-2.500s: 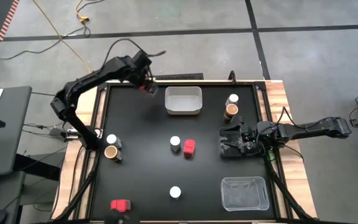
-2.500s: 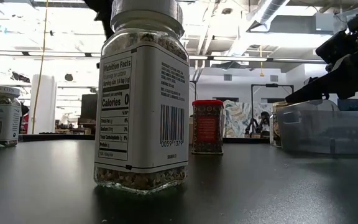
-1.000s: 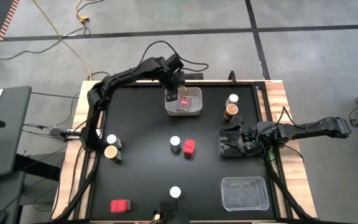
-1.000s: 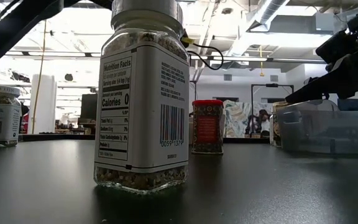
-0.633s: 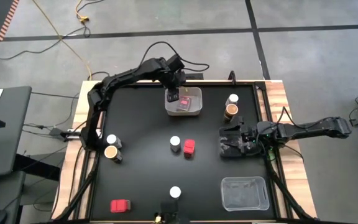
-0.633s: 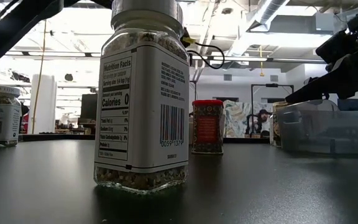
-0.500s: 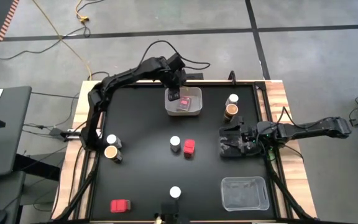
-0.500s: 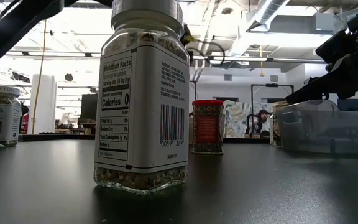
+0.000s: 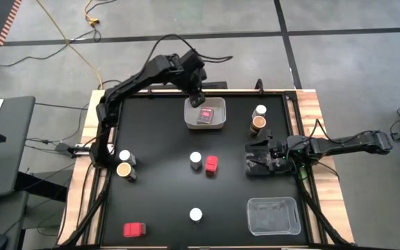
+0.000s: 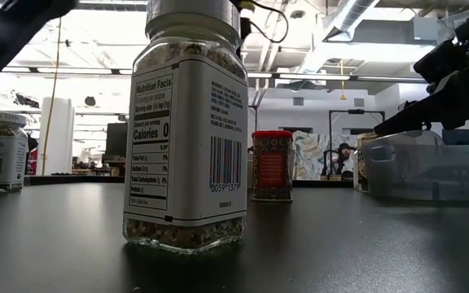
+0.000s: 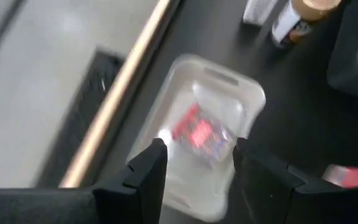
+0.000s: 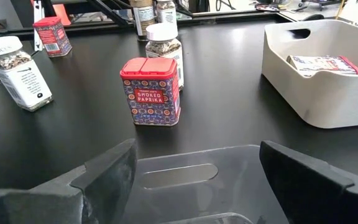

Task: Sort spices by type
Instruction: Put the top left red seasoning can into the gray bin

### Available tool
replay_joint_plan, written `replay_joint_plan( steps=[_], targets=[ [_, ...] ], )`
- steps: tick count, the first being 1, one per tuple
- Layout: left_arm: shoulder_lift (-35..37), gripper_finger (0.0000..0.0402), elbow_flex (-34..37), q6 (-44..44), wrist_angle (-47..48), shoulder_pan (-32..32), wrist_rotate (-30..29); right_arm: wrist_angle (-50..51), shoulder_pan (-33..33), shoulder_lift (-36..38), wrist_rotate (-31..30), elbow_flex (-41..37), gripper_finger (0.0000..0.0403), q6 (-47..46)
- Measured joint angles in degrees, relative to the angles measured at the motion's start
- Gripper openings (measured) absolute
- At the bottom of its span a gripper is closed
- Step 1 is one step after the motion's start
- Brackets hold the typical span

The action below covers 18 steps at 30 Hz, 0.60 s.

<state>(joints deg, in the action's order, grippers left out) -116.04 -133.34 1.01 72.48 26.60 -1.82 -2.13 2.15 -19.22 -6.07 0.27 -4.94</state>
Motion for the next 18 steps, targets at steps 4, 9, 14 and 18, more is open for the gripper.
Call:
replay_joint_plan(
  steps=[4,9,14,18],
  targets=[
    [2.89,0.0176,1.25,-9.11,8.53,-3.27,-7.22,0.01,0.0,0.02,0.0,0.01,0.0368,-0.01],
    [6.21,0.0176,3.94,-22.81,12.64,-10.78,-20.39,0.0,0.0,0.0,0.0,0.01,0.0368,-0.01],
    [7.36,0.0176,7.57,-31.46,10.3,-17.27,-25.93,0.0,0.0,0.0,0.02,0.0,0.0368,-0.03],
    [7.2,0.0176,10.05,-35.35,4.6,-20.4,-25.54,0.0,0.0,0.0,0.0,0.0,0.0368,-0.03]
  ],
)
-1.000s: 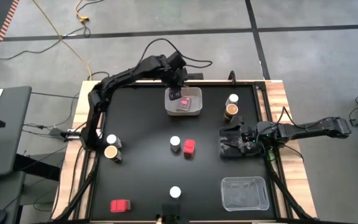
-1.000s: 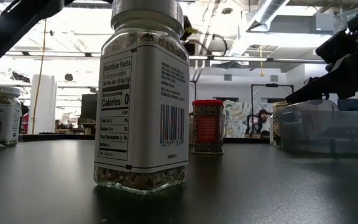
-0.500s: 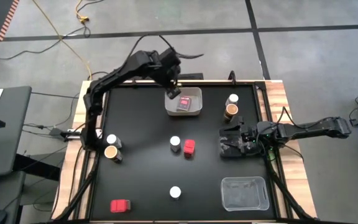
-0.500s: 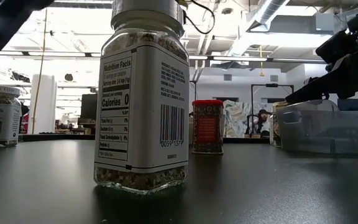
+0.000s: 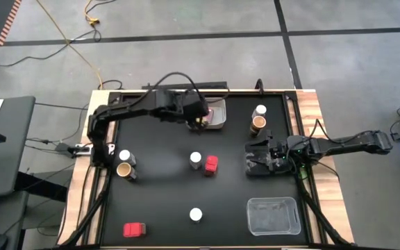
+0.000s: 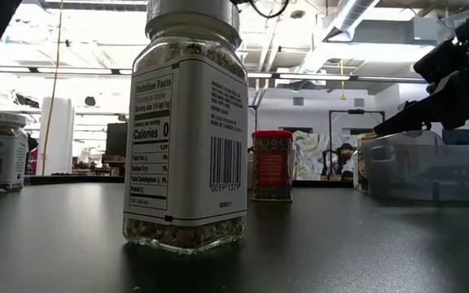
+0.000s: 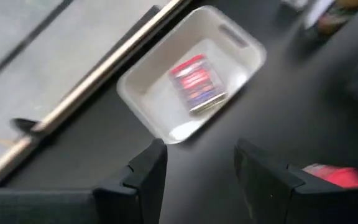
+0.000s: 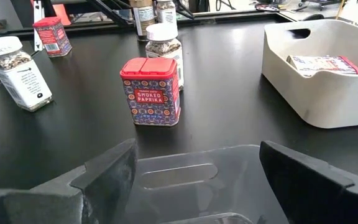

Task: Sort spices by type
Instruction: Put the top left red seasoning can into the gray bin

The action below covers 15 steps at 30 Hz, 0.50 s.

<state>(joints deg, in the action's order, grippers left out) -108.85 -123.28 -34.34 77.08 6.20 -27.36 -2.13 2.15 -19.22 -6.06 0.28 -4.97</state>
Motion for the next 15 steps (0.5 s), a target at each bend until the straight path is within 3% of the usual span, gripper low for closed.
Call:
replay_joint_plan(
  steps=[11,15],
  targets=[
    [0.01,0.0179,1.72,-2.88,-12.3,-2.12,2.23,0.0,0.0,0.01,0.0,0.01,0.0368,-0.15],
    [0.01,0.0209,1.72,-6.58,-11.78,-0.98,2.27,0.0,0.0,0.02,0.01,0.02,0.0368,-0.14]
  ],
)
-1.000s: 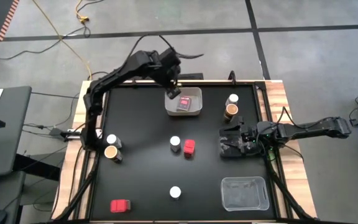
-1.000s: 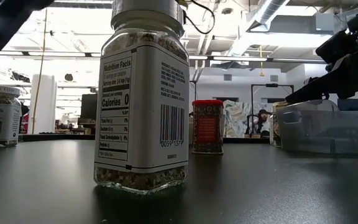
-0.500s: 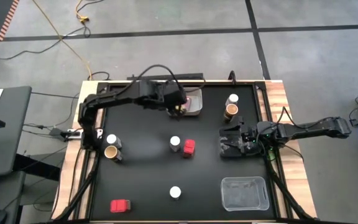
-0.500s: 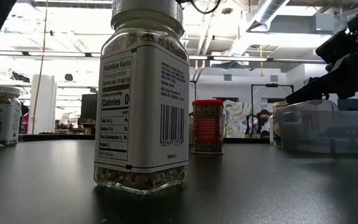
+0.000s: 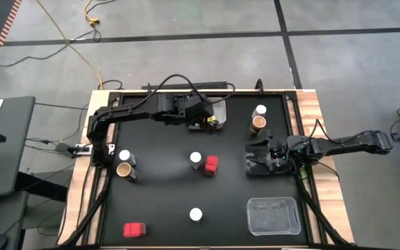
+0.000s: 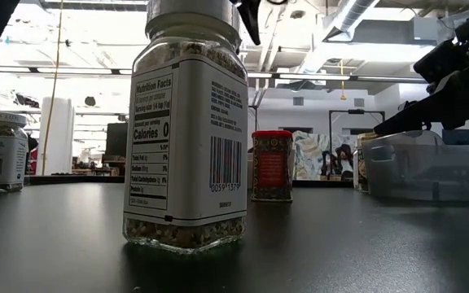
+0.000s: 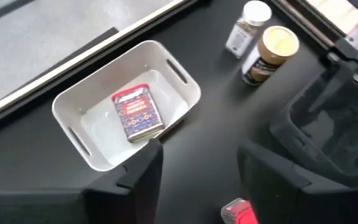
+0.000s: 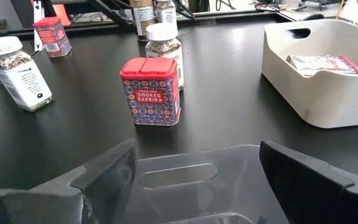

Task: Sort spices by type
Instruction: Put the top left red seasoning can into the gray bin

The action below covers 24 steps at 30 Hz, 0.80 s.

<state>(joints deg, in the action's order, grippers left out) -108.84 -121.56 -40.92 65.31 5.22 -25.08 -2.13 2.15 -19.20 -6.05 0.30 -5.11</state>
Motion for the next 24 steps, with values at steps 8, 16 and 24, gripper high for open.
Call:
replay_joint_plan(
  steps=[8,16,24],
  targets=[
    [-0.02,0.0351,2.5,-2.64,1.19,3.88,1.15,0.0,0.0,-0.01,0.0,0.0,0.0368,0.03],
    [-0.12,0.0374,8.09,-4.14,-4.42,6.45,8.74,0.0,0.0,0.0,0.0,-0.02,0.0368,0.19],
    [0.04,0.037,12.39,-3.05,-12.99,6.91,7.39,0.0,0.0,-0.02,-0.01,-0.02,0.0368,0.19]
  ],
)
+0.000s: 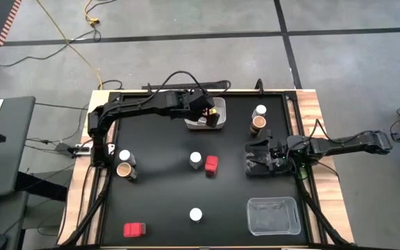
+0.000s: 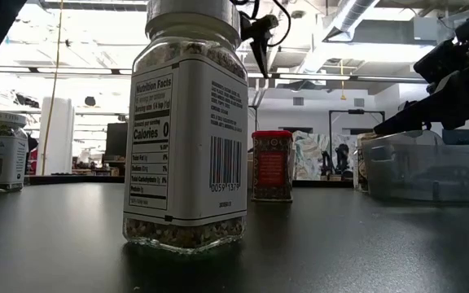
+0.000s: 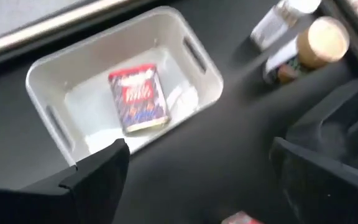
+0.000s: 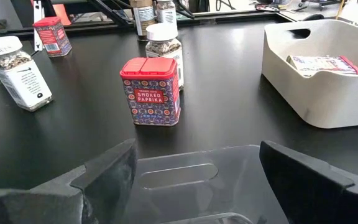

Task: Sort spices by type
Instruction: Put the top left red seasoning can into the gray bin

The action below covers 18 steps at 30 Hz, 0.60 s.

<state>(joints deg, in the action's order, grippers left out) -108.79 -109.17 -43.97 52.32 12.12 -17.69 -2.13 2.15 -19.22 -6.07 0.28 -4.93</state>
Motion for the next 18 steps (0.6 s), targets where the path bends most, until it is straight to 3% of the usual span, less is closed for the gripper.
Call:
replay_joint_plan(
  steps=[10,18],
  targets=[
    [-1.39,0.0369,4.71,-1.26,-6.78,7.04,5.06,0.0,0.0,0.0,0.01,0.01,0.0368,-0.02],
    [-6.79,0.0369,4.77,2.26,-12.73,8.83,7.91,0.0,0.0,0.01,0.02,0.02,0.0368,-0.04]
  ],
)
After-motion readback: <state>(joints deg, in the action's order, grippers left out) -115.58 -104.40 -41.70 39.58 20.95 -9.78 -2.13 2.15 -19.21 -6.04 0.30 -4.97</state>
